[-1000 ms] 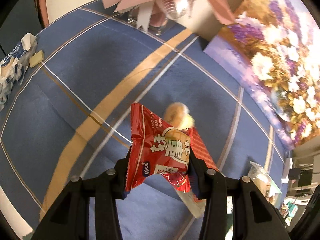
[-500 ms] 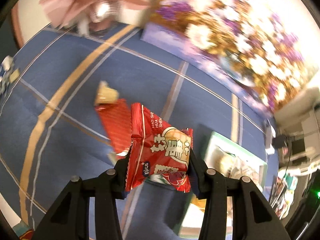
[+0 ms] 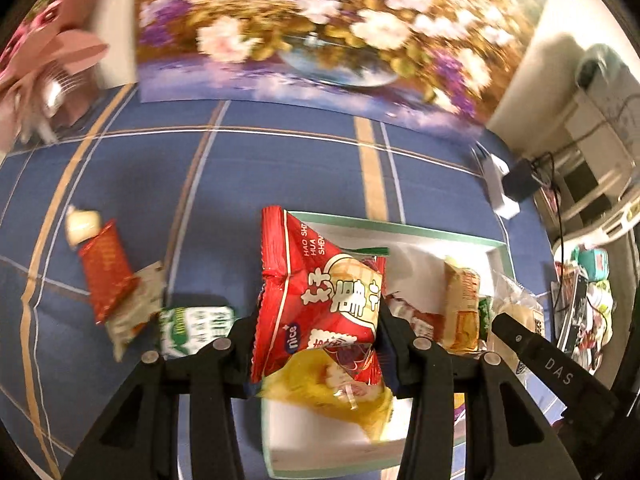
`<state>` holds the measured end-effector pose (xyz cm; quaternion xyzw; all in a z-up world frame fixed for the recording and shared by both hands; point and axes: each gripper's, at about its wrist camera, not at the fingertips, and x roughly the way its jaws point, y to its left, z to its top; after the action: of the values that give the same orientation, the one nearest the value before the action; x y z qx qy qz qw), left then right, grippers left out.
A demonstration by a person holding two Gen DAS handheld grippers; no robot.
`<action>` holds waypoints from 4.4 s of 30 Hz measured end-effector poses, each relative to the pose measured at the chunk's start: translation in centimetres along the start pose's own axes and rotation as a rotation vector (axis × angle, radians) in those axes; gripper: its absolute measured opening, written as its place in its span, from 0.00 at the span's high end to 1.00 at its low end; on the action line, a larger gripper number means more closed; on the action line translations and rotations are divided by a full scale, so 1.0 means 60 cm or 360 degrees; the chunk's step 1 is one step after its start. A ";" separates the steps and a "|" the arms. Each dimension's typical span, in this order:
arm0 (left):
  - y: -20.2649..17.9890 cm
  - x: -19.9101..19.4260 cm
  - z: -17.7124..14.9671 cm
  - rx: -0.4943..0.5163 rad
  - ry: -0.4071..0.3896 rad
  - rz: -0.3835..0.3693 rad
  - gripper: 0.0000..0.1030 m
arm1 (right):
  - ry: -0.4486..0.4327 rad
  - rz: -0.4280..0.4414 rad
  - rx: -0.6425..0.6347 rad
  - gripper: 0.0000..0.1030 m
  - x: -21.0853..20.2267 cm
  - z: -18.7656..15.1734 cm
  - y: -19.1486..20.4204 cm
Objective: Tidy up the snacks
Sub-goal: 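Carry the red bag and the round bun over the white tray, then lower both snacks into the white tray and open both tools, then move both tools back over the remaining snack pile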
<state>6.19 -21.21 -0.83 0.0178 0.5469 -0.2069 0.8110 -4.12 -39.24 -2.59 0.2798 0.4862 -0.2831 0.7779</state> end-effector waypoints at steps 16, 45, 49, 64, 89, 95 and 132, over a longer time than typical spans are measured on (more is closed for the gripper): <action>-0.001 0.074 0.019 0.0012 0.0081 0.0051 0.53 | 0.0015 0.0052 -0.0035 0.45 0.032 0.011 0.010; 0.023 0.036 0.032 -0.0052 0.0031 0.0169 0.24 | 0.0026 0.0035 -0.0161 0.35 0.042 0.014 0.047; 0.032 0.034 0.033 -0.0051 0.0014 0.0254 0.18 | 0.0022 0.0037 -0.0182 0.31 0.040 0.013 0.051; 0.066 0.022 0.029 -0.0080 -0.0046 0.0408 0.04 | -0.0019 0.0052 -0.0201 0.01 0.030 0.003 0.056; 0.183 -0.052 0.004 -0.0240 -0.0134 0.0584 0.01 | -0.0079 0.0013 -0.0340 0.00 0.007 -0.019 0.097; 0.225 -0.065 0.001 -0.0341 -0.0102 0.0592 0.01 | -0.0121 -0.0023 -0.0396 0.00 -0.001 -0.029 0.125; 0.439 -0.043 -0.027 -0.0725 0.0104 0.0478 0.01 | 0.0049 0.0323 -0.0761 0.06 0.022 -0.146 0.371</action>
<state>13.27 4.07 -4.38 -0.0776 0.5964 0.0446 0.7977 7.00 -18.02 -3.51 0.1395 0.5207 -0.0764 0.8388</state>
